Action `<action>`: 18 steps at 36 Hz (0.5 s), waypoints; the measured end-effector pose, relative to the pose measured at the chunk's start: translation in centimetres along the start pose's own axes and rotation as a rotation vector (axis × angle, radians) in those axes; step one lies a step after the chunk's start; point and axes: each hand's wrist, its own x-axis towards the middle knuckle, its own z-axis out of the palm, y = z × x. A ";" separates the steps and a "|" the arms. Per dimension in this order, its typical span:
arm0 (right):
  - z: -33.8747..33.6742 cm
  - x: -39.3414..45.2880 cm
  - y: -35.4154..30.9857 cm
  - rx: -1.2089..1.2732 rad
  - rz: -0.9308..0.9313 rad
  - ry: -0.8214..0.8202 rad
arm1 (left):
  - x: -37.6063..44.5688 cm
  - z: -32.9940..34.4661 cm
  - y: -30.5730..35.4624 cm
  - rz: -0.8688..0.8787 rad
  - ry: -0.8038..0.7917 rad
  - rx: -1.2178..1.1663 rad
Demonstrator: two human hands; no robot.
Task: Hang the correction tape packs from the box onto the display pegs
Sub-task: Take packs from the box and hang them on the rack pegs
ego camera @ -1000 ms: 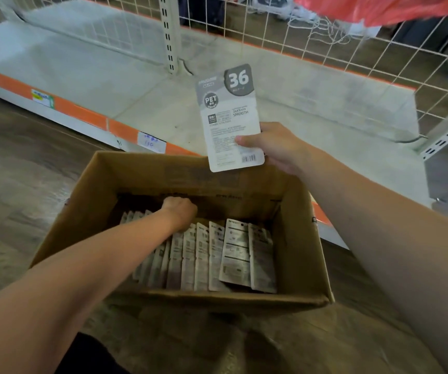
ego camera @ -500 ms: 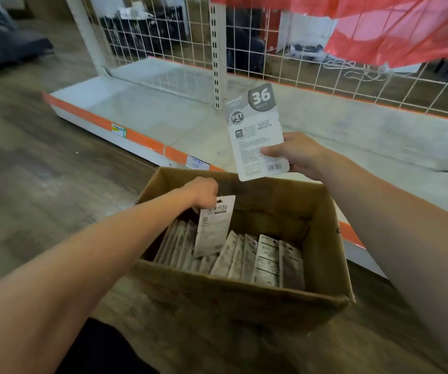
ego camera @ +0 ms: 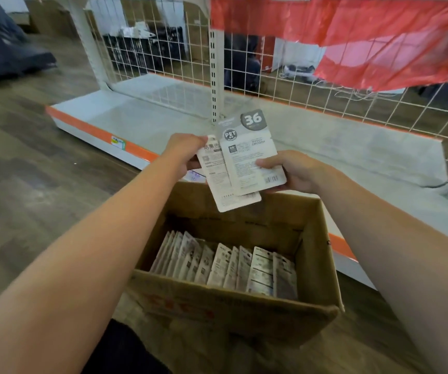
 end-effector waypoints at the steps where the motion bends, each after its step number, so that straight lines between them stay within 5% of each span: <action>1: 0.0 0.0 0.0 0.017 0.001 -0.011 | 0.1 0.5 0.3 0.009 -0.020 -0.016; 13: 0.7 0.8 -0.6 0.043 -0.139 0.064 | 0.1 3.2 2.4 0.071 -0.158 -0.332; 18: 0.7 1.1 -1.0 0.031 -0.219 0.140 | -0.3 3.3 2.7 0.143 -0.323 -0.217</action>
